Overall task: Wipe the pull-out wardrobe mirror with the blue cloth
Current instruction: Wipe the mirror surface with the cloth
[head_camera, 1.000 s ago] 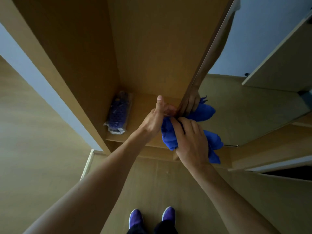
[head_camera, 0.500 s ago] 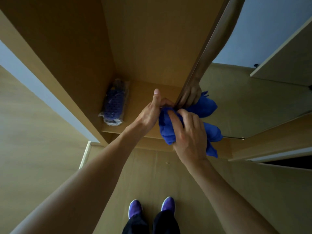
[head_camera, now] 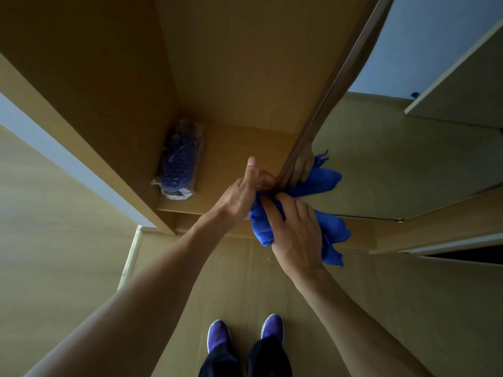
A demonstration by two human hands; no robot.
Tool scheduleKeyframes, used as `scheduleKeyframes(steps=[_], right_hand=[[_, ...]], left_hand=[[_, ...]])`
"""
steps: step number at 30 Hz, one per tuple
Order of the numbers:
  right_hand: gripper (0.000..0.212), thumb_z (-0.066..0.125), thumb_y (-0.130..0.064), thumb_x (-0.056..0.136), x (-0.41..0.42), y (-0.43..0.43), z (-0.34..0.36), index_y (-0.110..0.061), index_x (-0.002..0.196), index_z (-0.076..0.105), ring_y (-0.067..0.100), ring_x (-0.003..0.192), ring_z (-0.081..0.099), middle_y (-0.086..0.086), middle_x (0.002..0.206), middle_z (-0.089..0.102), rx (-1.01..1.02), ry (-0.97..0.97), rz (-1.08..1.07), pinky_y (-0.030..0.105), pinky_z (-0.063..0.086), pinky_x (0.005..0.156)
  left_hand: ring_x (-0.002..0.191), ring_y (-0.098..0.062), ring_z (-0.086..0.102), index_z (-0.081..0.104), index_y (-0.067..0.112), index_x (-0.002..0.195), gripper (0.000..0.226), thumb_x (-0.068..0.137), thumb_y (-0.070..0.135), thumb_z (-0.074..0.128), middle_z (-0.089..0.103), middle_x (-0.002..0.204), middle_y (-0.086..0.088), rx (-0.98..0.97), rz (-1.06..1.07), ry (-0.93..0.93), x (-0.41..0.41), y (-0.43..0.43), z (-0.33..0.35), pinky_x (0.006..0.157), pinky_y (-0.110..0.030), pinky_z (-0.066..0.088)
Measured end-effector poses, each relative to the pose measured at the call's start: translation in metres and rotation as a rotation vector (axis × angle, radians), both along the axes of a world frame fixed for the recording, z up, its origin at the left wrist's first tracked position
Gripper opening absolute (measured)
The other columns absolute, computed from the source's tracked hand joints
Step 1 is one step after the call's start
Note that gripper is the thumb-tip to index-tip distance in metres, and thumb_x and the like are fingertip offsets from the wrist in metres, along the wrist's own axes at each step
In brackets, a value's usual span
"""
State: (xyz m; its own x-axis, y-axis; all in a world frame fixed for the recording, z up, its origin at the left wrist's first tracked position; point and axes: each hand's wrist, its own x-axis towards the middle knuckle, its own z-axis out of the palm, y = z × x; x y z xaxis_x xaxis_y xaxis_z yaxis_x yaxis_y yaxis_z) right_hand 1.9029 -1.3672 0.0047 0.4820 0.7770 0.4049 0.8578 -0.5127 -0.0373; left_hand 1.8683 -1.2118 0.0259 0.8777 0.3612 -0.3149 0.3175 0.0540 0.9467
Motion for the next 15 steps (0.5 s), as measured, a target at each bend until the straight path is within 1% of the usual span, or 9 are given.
scheduleKeyframes(steps=[2,4,5,7,9,11,12,13,15], right_hand=[[0.042,0.069,-0.009,0.089,-0.004,-0.002,0.008,-0.013,0.131,0.066,0.027,0.089,0.060,0.011,0.118,0.066,0.122,-0.035,-0.033,0.040,0.049,0.083],[0.040,0.066,-0.009,0.094,-0.005,-0.004,0.014,-0.014,0.134,0.065,0.027,0.090,0.058,0.011,0.121,0.065,0.187,-0.050,-0.044,0.040,0.048,0.084],[0.042,0.066,-0.008,0.094,-0.004,-0.006,0.016,-0.015,0.135,0.064,0.027,0.090,0.058,0.011,0.122,0.065,0.193,-0.054,-0.040,0.041,0.048,0.084],[0.041,0.064,-0.009,0.094,-0.003,-0.007,0.013,-0.015,0.135,0.064,0.028,0.090,0.058,0.011,0.123,0.064,0.185,-0.058,-0.036,0.040,0.047,0.085],[0.039,0.062,-0.011,0.095,-0.002,-0.006,0.005,-0.016,0.134,0.064,0.027,0.091,0.058,0.011,0.122,0.065,0.176,-0.057,-0.045,0.040,0.047,0.085],[0.040,0.065,-0.012,0.094,-0.002,-0.005,-0.010,-0.017,0.133,0.065,0.027,0.091,0.057,0.010,0.121,0.064,0.156,-0.047,-0.066,0.039,0.046,0.085],[0.042,0.068,-0.012,0.091,-0.003,-0.005,-0.018,-0.017,0.132,0.065,0.027,0.090,0.057,0.010,0.119,0.064,0.131,-0.037,-0.072,0.039,0.046,0.084],[0.046,0.070,-0.011,0.086,-0.003,-0.005,-0.027,-0.017,0.131,0.065,0.028,0.089,0.058,0.011,0.118,0.064,0.099,-0.022,-0.073,0.039,0.047,0.084],[0.058,0.075,-0.008,0.074,-0.005,-0.005,-0.041,-0.017,0.131,0.066,0.029,0.086,0.059,0.011,0.114,0.065,0.037,0.023,-0.067,0.040,0.049,0.082]], left_hand=[[0.090,-0.009,0.065,0.071,0.033,0.084,0.076,0.100,0.068,0.006,0.072,0.089,0.007,0.004,-0.003,0.050,-0.005,-0.003,-0.008,0.092,-0.033,0.047],[0.064,-0.003,0.057,0.062,0.035,0.059,0.076,0.100,0.068,0.008,0.063,0.064,0.012,-0.036,0.028,0.068,-0.009,-0.007,-0.012,0.080,-0.034,0.044],[0.057,0.001,0.053,0.059,0.037,0.053,0.077,0.101,0.066,0.007,0.059,0.058,0.015,-0.045,0.036,0.058,-0.010,-0.009,-0.012,0.077,-0.032,0.041],[0.054,0.004,0.051,0.059,0.040,0.052,0.078,0.103,0.062,0.005,0.055,0.055,0.019,-0.045,0.048,0.032,-0.010,-0.012,-0.013,0.071,-0.029,0.038],[0.058,0.006,0.054,0.063,0.044,0.058,0.077,0.104,0.062,0.003,0.059,0.059,0.020,-0.035,0.063,0.017,-0.009,-0.011,-0.014,0.071,-0.027,0.038],[0.077,0.006,0.062,0.072,0.043,0.077,0.077,0.102,0.063,0.002,0.070,0.079,0.018,-0.031,0.075,0.025,-0.007,-0.010,-0.019,0.080,-0.024,0.041],[0.089,0.004,0.064,0.074,0.040,0.088,0.077,0.102,0.063,0.002,0.072,0.089,0.016,-0.030,0.083,0.026,-0.006,-0.010,-0.022,0.086,-0.023,0.042],[0.096,0.002,0.064,0.074,0.036,0.093,0.077,0.102,0.063,0.002,0.073,0.094,0.016,-0.027,0.091,0.025,-0.005,-0.010,-0.024,0.092,-0.023,0.042],[0.098,0.002,0.064,0.074,0.032,0.093,0.076,0.103,0.061,0.004,0.073,0.091,0.018,-0.023,0.102,0.013,-0.006,-0.013,-0.026,0.100,-0.024,0.043]])
